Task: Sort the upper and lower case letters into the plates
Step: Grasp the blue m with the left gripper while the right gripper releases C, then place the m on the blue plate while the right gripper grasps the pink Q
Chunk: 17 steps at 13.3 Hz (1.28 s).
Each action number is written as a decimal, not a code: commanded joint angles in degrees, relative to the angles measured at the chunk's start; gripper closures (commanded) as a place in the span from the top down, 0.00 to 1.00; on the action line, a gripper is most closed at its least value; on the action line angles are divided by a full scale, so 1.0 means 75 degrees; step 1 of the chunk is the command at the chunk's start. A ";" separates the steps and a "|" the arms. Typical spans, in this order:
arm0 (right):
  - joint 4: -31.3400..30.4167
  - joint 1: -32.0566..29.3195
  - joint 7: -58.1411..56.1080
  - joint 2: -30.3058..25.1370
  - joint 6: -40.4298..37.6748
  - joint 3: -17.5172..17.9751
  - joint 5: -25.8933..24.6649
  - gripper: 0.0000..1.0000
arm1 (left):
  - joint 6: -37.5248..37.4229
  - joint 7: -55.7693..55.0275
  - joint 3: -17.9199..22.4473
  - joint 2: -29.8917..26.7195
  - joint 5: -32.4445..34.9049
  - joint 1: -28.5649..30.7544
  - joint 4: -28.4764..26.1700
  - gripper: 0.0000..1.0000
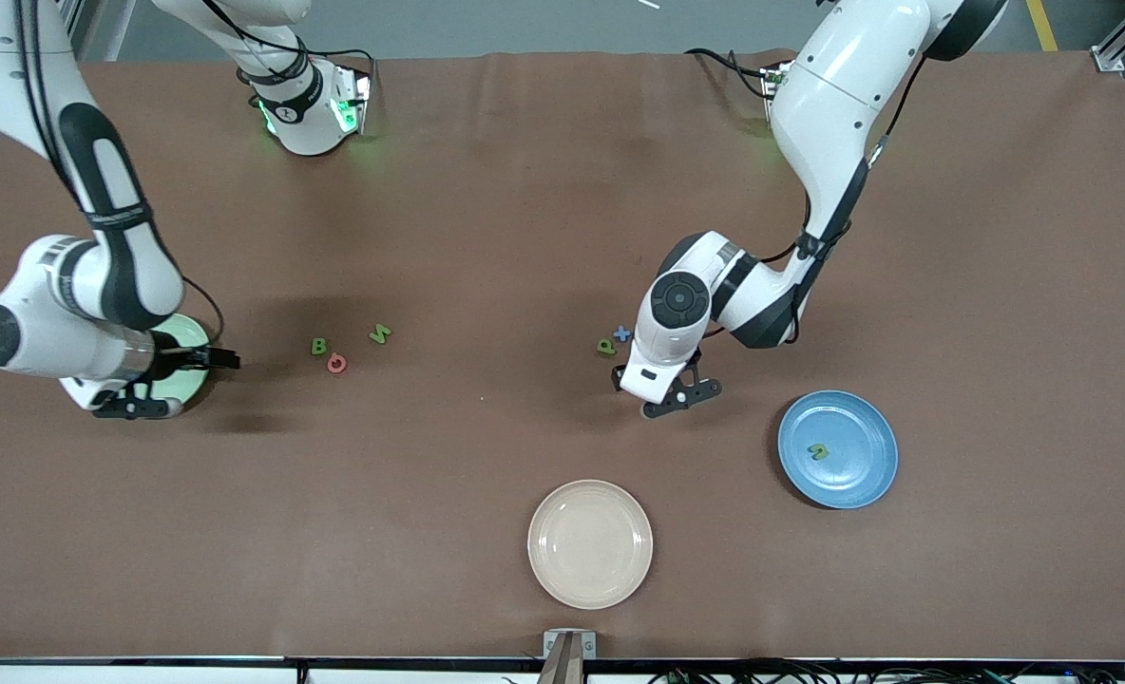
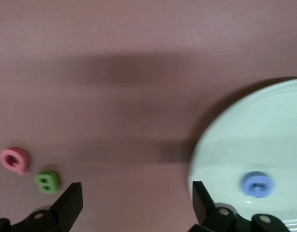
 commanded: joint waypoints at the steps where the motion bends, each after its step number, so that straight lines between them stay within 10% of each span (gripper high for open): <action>1: -0.0259 0.0676 0.0907 -0.0078 0.0384 -0.0052 0.0130 1.00 | 0.0248 -0.0033 -0.0016 -0.0152 -0.0044 -0.0033 -0.0366 0.81; 7: -0.1078 0.1838 0.1121 -0.0102 0.1602 -0.0040 0.0177 1.00 | 0.0283 -0.0138 -0.0040 -0.0082 -0.0056 -0.0115 -0.0519 0.56; 11: -0.1361 0.2202 0.1447 -0.0043 0.2144 -0.0040 0.0177 1.00 | 0.0260 -0.0162 -0.0040 -0.0198 -0.0056 0.0002 -0.0449 0.00; 17: -0.1385 0.2413 0.1531 -0.0008 0.2190 -0.0052 0.0177 0.89 | -0.0173 0.1882 0.0030 -0.0796 0.0061 0.1815 0.0008 0.00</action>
